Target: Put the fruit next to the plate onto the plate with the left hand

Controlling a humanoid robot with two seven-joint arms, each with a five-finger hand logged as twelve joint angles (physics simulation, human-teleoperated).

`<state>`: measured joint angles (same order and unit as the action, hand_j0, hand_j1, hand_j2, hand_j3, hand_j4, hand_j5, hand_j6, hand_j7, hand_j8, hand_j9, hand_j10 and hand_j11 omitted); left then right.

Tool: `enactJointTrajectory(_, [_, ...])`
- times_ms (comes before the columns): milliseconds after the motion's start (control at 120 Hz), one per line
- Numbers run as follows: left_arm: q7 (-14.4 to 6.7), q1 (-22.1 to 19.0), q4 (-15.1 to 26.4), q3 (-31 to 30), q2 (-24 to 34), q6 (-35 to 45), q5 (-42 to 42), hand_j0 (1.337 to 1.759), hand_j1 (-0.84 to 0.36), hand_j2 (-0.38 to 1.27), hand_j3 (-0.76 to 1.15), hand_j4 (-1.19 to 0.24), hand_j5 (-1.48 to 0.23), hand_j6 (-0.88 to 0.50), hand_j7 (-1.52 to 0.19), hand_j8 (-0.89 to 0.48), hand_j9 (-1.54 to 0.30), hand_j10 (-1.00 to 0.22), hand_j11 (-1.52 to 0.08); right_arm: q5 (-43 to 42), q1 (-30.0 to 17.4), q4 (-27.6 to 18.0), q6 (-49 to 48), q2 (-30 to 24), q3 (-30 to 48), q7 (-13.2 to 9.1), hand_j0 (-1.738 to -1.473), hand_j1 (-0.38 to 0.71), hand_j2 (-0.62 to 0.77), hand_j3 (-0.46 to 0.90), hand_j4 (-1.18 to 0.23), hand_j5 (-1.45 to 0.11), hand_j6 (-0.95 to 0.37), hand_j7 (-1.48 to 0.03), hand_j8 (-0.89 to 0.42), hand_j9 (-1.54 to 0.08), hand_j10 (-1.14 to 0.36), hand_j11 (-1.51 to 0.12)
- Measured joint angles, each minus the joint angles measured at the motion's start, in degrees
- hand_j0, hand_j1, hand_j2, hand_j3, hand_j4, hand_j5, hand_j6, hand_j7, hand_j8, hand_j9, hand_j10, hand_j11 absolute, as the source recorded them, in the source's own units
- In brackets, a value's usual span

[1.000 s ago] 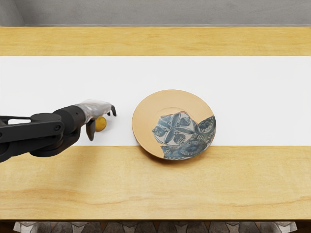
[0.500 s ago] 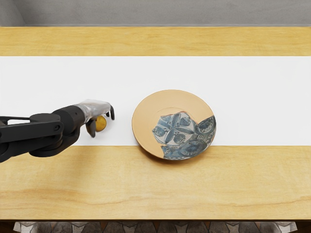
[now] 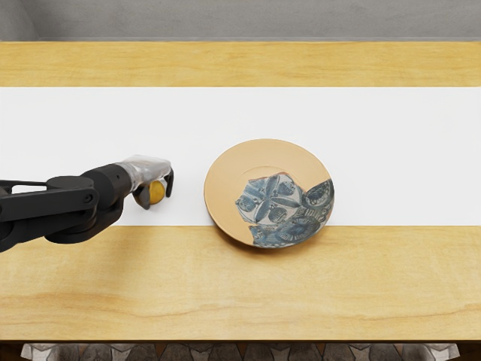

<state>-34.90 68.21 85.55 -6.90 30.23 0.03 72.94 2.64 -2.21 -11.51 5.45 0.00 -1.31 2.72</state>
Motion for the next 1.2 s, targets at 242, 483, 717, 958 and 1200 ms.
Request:
enactJointTrajectory(242, [0.0, 0.7, -0.2, 0.0, 0.1, -0.3, -0.2, 1.652, -0.33, 0.31, 0.0, -0.72, -0.94, -0.44, -0.69, -0.36, -0.97, -0.62, -0.97, 0.0, 0.0, 0.0, 0.0, 0.0, 0.0, 0.0, -1.658, -0.32, 0.0, 0.0, -0.02, -0.03, -0.02, -0.03, -0.02, -0.03, -0.02, -0.03])
enactJointTrajectory(483, [-0.1, 2.5, -0.9, 0.2, 0.1, -0.7, -0.2, 1.654, -0.32, 0.47, 0.0, -0.73, -0.96, -0.52, -0.88, -0.45, -0.97, -0.71, -0.97, 0.0, 0.2, 0.0, 0.0, 0.0, 0.0, 0.0, -1.658, -0.32, 0.0, 0.0, -0.02, -0.03, -0.02, -0.03, -0.02, -0.03, -0.02, -0.03])
enactJointTrajectory(717, [-0.1, 2.7, -1.0, 0.2, -0.1, -0.8, -0.4, 1.655, -0.34, 0.52, 0.0, -0.71, -0.96, -0.49, -0.92, -0.45, -0.96, -0.72, -0.95, 0.0, 0.2, 0.0, 0.0, 0.0, 0.0, 0.0, -1.658, -0.32, 0.0, 0.0, -0.02, -0.03, -0.02, -0.03, -0.02, -0.03, -0.02, -0.03])
enactJointTrajectory(958, [-0.1, 5.9, -0.8, 0.3, -0.4, -1.0, -0.9, 1.655, -0.36, 0.53, 0.0, -0.7, -0.97, -0.47, -0.94, -0.45, -0.96, -0.71, -0.95, 0.0, 0.2, 0.0, 0.0, 0.0, 0.0, 0.0, -1.658, -0.32, 0.0, 0.0, -0.02, -0.03, -0.02, -0.03, -0.02, -0.03, -0.02, -0.03])
enactJointTrajectory(1200, [-0.1, 9.1, -0.3, 0.5, -1.5, -2.6, -2.5, 1.655, -0.35, 0.52, 0.0, -0.7, -0.97, -0.46, -0.95, -0.44, -0.96, -0.71, -0.95, 0.0, 0.2, 0.0, 0.0, 0.0, 0.0, 0.0, -1.658, -0.32, 0.0, 0.0, -0.02, -0.03, -0.02, -0.03, -0.02, -0.03, -0.02, -0.03])
